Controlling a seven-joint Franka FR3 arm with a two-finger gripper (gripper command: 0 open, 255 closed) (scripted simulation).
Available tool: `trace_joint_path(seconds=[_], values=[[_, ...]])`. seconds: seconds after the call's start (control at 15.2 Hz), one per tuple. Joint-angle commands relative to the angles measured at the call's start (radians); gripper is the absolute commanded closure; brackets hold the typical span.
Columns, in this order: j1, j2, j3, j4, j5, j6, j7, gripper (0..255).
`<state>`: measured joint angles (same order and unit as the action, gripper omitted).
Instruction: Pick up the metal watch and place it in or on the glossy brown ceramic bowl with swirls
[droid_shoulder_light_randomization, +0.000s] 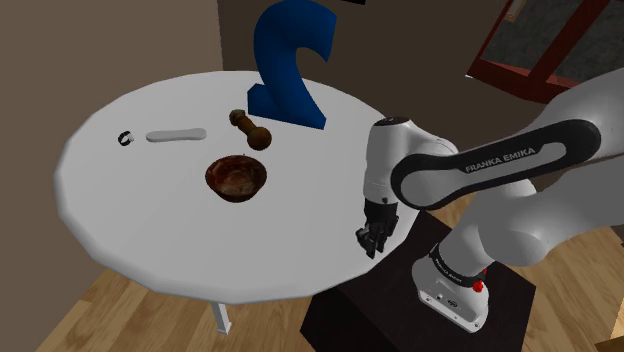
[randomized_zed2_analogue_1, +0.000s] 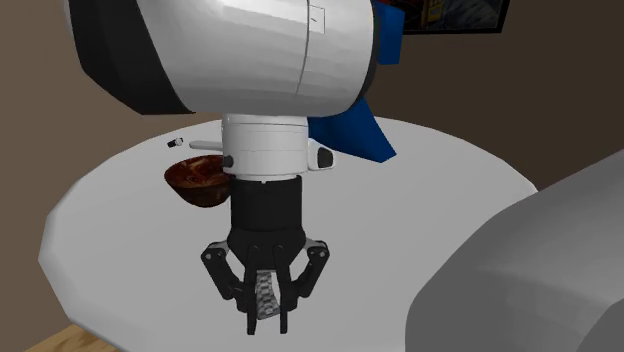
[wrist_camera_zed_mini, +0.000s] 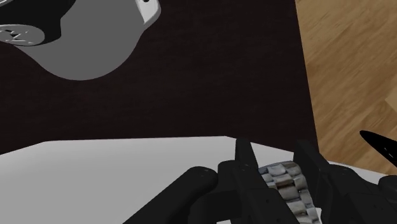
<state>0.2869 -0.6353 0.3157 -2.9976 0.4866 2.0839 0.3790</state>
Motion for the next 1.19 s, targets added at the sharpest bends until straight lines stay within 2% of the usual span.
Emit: trace_joint_path(seconds=[0.0, 0.92, 1.12], values=[[-0.007, -0.027, -0.009, 0.013, -0.015, -0.041, 0.006, 255], [-0.023, -0.18, -0.059, 0.12, -0.082, -0.295, 0.056, 255], [-0.06, -0.018, -0.052, 0.218, -0.103, -0.231, 0.04, 255]])
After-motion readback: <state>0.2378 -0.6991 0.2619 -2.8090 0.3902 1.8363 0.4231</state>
